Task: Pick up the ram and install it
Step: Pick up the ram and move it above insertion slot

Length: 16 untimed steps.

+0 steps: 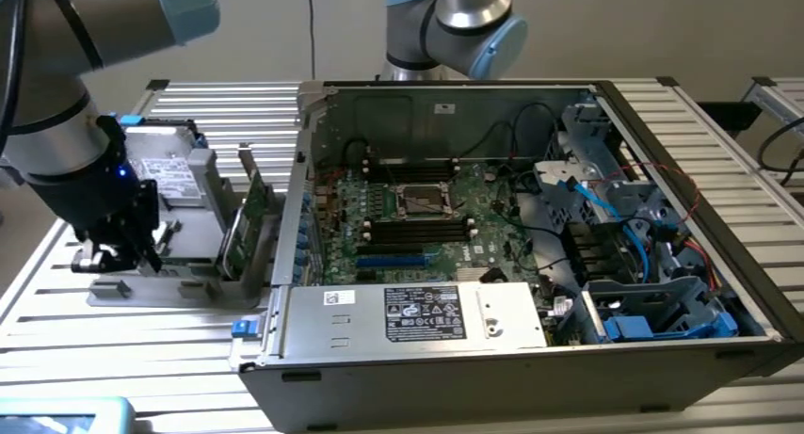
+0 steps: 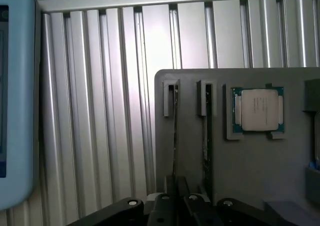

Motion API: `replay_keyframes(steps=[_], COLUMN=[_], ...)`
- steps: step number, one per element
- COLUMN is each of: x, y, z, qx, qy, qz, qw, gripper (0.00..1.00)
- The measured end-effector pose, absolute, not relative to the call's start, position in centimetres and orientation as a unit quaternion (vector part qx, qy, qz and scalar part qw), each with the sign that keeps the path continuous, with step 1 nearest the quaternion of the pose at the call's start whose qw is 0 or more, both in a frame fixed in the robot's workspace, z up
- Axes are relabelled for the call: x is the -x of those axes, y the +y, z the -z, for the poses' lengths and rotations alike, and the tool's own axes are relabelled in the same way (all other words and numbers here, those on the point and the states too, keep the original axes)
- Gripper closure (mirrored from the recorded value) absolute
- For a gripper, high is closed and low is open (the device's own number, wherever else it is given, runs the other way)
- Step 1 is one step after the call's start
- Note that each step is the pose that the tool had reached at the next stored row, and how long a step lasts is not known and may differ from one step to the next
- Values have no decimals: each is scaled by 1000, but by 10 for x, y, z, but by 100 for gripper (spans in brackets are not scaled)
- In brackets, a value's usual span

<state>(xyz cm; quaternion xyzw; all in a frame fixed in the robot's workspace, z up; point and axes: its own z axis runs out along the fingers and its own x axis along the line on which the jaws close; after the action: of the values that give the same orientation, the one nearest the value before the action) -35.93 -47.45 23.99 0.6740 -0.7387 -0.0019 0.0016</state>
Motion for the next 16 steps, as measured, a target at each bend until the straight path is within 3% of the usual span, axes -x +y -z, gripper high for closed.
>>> replay_keyframes(steps=[16], x=[359], y=[-478], z=[-306], qx=[-702], qy=[-712], qz=[1], qw=[2], gripper=[87])
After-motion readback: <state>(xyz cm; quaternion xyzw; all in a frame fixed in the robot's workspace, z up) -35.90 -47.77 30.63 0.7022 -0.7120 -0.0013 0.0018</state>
